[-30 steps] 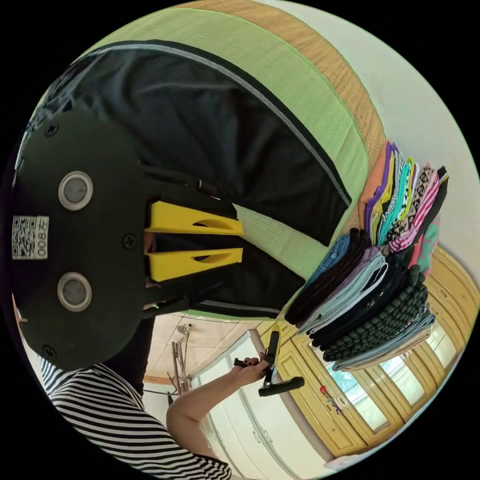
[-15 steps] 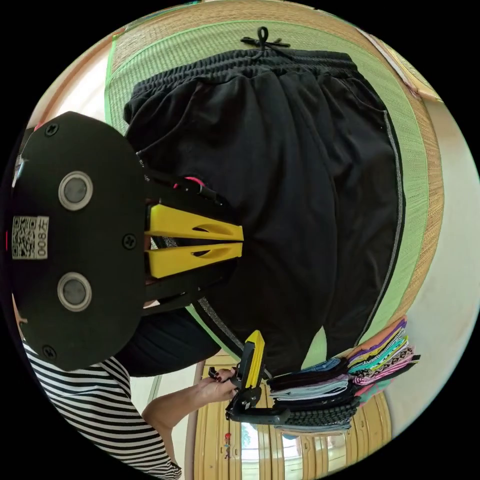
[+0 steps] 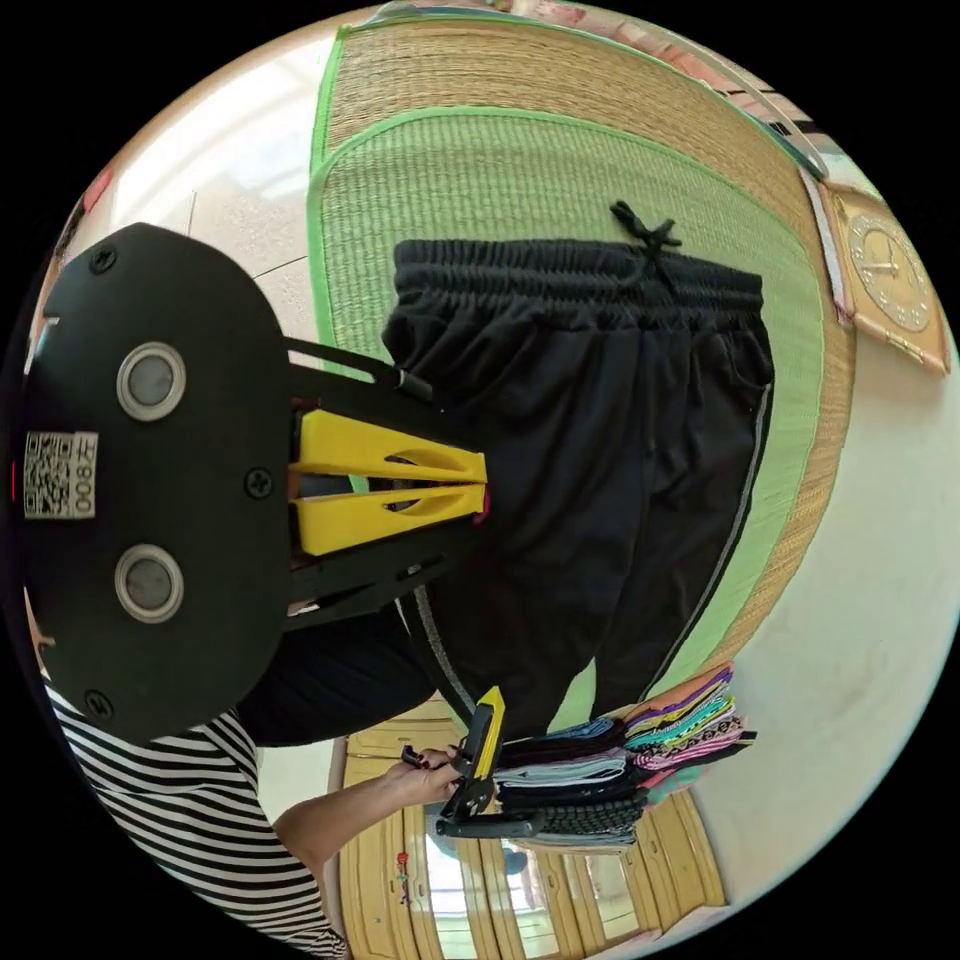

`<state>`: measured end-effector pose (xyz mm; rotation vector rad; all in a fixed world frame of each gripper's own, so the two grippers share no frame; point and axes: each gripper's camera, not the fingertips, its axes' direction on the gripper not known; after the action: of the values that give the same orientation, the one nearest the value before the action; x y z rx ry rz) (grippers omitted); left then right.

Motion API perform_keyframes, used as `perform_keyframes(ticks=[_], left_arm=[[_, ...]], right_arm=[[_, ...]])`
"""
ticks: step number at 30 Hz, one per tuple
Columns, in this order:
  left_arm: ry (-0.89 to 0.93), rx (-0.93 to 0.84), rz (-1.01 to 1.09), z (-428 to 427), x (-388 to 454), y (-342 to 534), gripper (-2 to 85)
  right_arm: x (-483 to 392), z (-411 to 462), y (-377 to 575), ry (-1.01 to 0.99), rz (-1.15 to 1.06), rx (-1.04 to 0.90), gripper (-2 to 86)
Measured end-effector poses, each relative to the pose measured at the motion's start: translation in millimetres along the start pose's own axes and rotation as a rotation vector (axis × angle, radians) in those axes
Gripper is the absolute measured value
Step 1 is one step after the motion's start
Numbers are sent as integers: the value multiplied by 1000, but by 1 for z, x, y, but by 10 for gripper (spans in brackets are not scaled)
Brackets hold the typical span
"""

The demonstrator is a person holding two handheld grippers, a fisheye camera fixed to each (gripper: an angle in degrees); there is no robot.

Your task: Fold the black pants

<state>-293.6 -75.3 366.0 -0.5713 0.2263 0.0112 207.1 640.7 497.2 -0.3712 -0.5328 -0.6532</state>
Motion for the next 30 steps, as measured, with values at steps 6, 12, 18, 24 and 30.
perform_keyframes(ticks=[6,12,18,24,30], left_arm=[[74,23,-35,-47,-59,34,5],[177,127,-154,-104,-125,80,28],[371,184,-342,-130,-197,115,72],[512,214,-409,-153,-240,125,98],[589,208,-469,-171,-272,126,114]], right_arm=[[-29,24,-18,29,-25,-109,-4],[-56,2,-26,50,-50,-79,-3],[-89,-7,-25,56,-76,-69,14],[-111,-20,-23,70,-81,-57,51],[-132,-26,-23,83,-112,-57,73]])
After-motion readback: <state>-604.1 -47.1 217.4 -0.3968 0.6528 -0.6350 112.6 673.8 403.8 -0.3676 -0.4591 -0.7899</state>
